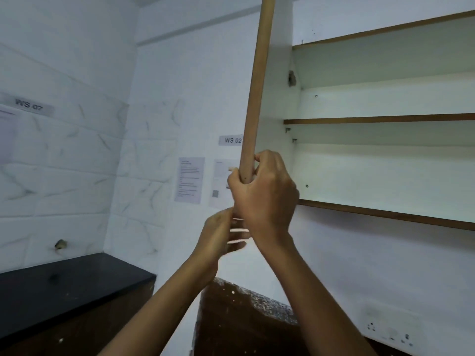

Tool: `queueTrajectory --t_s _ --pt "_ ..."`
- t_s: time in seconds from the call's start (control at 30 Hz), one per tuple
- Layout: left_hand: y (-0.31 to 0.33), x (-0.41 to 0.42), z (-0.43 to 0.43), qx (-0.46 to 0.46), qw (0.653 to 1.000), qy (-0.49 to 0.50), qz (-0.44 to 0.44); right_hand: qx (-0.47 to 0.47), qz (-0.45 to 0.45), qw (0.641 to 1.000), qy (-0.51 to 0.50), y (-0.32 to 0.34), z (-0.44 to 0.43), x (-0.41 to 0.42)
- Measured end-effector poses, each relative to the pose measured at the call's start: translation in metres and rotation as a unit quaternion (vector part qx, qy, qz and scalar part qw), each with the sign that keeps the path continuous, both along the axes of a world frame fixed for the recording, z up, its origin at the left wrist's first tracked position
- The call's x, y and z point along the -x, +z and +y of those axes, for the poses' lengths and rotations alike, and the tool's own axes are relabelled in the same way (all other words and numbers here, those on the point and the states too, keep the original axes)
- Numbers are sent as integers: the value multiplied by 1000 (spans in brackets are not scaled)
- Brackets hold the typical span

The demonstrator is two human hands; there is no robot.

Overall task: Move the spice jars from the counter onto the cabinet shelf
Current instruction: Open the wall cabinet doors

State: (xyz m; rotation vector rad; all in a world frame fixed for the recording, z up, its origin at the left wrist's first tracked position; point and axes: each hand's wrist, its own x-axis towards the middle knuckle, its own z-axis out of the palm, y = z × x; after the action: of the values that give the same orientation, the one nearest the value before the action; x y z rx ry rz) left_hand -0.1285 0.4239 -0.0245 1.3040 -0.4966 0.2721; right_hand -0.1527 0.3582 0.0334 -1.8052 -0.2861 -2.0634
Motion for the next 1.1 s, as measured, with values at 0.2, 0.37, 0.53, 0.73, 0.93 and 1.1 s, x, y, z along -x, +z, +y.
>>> queueTrajectory --t_s 0.2,0.37,0.53,0.73,0.93,1.1 --pt "-5 -8 47 -55 949 217 -223 11 -7 999 -38 -1 57 -33" --pt "-2 -24 72 -18 927 290 -239 8 8 998 -66 0 89 -54" --pt "1 -38 96 -18 931 280 -232 4 36 999 -37 -1 113 -73" --pt "0 -47 107 -28 937 260 -231 -5 81 996 30 -1 120 -80" --pt "-3 -45 100 -39 938 254 -231 39 161 982 87 -5 104 -65" --pt "-18 -39 85 -8 946 268 -185 113 205 968 90 -26 77 -49"
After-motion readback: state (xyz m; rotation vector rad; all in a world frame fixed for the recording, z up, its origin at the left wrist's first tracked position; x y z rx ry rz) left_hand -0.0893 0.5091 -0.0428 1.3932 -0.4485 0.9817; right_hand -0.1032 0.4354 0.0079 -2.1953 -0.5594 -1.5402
